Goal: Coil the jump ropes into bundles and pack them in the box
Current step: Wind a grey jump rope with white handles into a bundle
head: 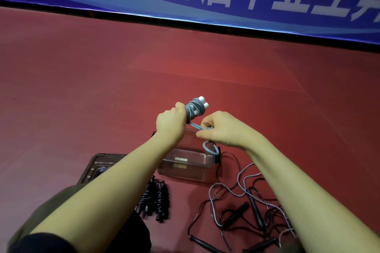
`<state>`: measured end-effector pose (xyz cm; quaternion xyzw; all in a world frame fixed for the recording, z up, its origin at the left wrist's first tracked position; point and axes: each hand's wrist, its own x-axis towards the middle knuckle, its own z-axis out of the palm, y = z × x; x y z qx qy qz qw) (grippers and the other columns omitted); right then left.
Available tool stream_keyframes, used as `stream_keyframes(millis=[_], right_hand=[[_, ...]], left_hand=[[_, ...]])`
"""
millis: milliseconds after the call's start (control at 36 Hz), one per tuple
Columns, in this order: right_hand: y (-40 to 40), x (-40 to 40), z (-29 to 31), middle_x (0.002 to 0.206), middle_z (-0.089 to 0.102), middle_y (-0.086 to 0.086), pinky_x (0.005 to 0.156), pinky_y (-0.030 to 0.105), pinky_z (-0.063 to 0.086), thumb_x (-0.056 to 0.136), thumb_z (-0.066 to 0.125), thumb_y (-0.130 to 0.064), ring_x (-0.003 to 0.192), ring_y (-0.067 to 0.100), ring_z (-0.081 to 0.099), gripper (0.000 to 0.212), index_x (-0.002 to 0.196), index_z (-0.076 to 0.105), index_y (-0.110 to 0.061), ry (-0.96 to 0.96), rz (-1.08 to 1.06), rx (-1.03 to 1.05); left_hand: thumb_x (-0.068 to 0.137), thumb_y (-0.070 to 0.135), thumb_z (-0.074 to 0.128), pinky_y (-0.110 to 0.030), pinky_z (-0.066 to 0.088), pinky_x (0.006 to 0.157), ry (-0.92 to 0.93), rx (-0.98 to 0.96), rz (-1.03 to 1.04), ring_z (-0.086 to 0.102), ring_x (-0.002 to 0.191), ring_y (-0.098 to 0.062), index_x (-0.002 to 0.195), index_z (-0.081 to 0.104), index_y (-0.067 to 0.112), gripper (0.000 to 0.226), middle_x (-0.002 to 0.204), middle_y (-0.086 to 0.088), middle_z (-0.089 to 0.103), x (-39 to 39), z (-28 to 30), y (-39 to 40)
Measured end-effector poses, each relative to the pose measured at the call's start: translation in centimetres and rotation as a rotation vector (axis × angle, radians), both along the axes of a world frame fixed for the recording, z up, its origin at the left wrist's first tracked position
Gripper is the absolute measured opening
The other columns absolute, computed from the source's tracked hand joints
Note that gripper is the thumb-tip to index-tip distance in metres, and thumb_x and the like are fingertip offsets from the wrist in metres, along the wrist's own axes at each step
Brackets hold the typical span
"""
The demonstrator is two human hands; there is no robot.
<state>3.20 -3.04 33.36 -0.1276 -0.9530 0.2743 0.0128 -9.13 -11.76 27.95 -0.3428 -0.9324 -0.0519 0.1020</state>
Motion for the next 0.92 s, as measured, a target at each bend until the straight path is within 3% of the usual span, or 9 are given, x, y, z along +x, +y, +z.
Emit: stream_keyframes(millis=[139,222,389,528,639,694,750,861,917], right_hand=[[-0.1,0.2,1.2,0.066,0.043,-0.006,0.076,0.033,0.025,0.090,0.050,-0.027,0.075,0.020,0.036,0.015,0.079,0.057,-0.019,0.113,0.064,0.636],[0.7,-0.1,0.3,0.069,0.055,-0.003,0.074,0.034,0.022,0.088,0.050,-0.025,0.075,0.022,0.046,0.018,0.076,0.059,-0.015,0.305,0.128,0.821],[2.0,-0.4,-0.9,0.085,0.049,-0.002,0.075,0.030,0.018,0.102,0.032,-0.027,0.095,0.023,0.043,0.019,0.102,0.049,-0.018,0.218,0.030,0.586],[2.8,-0.4,-0.9,0.091,0.066,-0.010,0.079,0.029,0.018,0.101,0.036,-0.025,0.094,0.017,0.047,0.017,0.087,0.045,-0.023,0.217,0.009,0.287],[2.8,0.0,-0.8,0.086,0.068,-0.011,0.092,0.031,0.022,0.100,0.040,-0.027,0.093,0.011,0.048,0.026,0.075,0.043,-0.032,0.182,0.022,0.152],[3.0,0.1,-0.8,0.085,0.068,-0.012,0.090,0.031,0.022,0.100,0.041,-0.028,0.092,0.010,0.046,0.022,0.079,0.046,-0.032,0.202,0.014,0.153],[3.4,0.1,-0.8,0.085,0.067,-0.011,0.087,0.030,0.021,0.100,0.042,-0.029,0.092,0.012,0.045,0.018,0.084,0.050,-0.028,0.213,0.012,0.204],[3.4,0.1,-0.8,0.073,0.048,-0.013,0.077,0.027,0.014,0.099,0.042,-0.034,0.087,0.013,0.037,0.017,0.090,0.053,-0.025,0.205,0.064,0.442],[3.4,0.2,-0.6,0.080,0.051,-0.013,0.079,0.027,0.013,0.100,0.041,-0.035,0.089,0.013,0.033,0.021,0.097,0.057,-0.021,0.195,0.102,0.554]], left_hand=[[0.097,0.014,0.044,-0.031,0.034,0.066,0.105,-0.206,-0.182,0.062,0.102,-0.033,0.113,0.050,0.006,0.018,0.113,-0.010,0.063,0.1,-0.6,0.1],[0.097,0.015,0.041,-0.031,0.034,0.065,0.162,-0.258,-0.341,0.062,0.098,-0.032,0.113,0.052,0.007,0.021,0.110,-0.010,0.063,0.6,-0.5,0.3],[0.097,0.028,0.042,-0.031,0.034,0.063,0.225,-0.236,-0.488,0.062,0.091,-0.033,0.107,0.052,0.008,0.023,0.099,-0.010,0.066,0.6,0.1,-0.1],[0.080,0.036,0.066,-0.025,0.027,0.057,0.274,-0.058,-0.500,0.064,0.076,-0.030,0.074,0.060,0.013,0.024,0.079,-0.005,0.066,0.3,0.8,-0.4],[0.084,0.037,0.064,-0.026,0.030,0.060,0.284,-0.116,-0.464,0.057,0.091,-0.024,0.091,0.064,0.017,0.021,0.094,0.003,0.063,0.2,0.7,-0.4],[0.056,0.030,0.085,-0.021,0.027,0.049,0.273,-0.107,-0.580,0.058,0.064,-0.021,0.063,0.061,0.017,0.028,0.066,0.004,0.060,0.4,1.4,-0.8],[0.034,0.022,0.088,-0.018,0.022,0.047,0.321,-0.082,-0.671,0.049,0.045,-0.018,0.045,0.049,0.020,0.040,0.047,0.006,0.049,-0.2,1.5,-0.8],[0.036,0.020,0.085,-0.025,0.018,0.055,0.359,-0.183,-0.814,0.045,0.046,-0.016,0.043,0.044,0.023,0.042,0.045,0.007,0.044,-0.2,2.0,-1.4],[0.039,0.020,0.085,-0.026,0.017,0.056,0.394,-0.188,-0.866,0.045,0.048,-0.016,0.044,0.045,0.023,0.041,0.046,0.008,0.044,-0.2,1.9,-1.4]])
